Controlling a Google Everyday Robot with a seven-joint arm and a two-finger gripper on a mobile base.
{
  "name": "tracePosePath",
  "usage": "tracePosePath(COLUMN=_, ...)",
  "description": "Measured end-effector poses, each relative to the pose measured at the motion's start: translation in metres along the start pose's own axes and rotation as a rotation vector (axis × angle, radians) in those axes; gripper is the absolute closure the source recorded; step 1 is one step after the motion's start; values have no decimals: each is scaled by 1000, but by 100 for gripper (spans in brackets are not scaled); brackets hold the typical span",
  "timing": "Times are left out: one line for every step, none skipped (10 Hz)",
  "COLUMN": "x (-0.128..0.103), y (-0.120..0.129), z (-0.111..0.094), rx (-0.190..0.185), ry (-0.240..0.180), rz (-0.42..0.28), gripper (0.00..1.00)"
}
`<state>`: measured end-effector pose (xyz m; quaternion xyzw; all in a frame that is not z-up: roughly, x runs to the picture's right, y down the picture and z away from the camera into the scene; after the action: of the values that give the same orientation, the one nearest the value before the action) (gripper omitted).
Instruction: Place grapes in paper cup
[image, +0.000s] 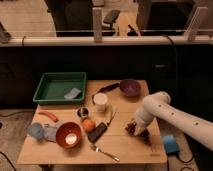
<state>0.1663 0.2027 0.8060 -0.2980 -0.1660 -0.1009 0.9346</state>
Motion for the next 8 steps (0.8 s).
tracePosePath(x=-1, y=-2, z=-7, rx=6, ry=-2, rz=0, gripper=96)
tracePosePath(x=-2, y=-4, z=-12, rx=14, ry=-2, rz=-1, gripper=96)
tracePosePath(x=-5, y=-8, z=-16, rx=26, ry=-1, rz=-6, gripper=96)
tracePosePath(x=-10, y=-13, z=-24, rx=37, ry=2, rz=-12, gripper=96)
tracePosePath(x=-15, y=-19, z=-34, rx=46, ry=3, rz=-18, gripper=96)
tracePosePath(x=-19, y=-24, z=-47, rx=56, ry=5, rz=-20, gripper=96)
tracePosePath(x=-23, y=-30, z=-59, rx=69, ry=8, rz=-23, gripper=96)
tracePosePath(x=-25, y=-36, z=-65, rx=79, ry=12, rz=-28, gripper=96)
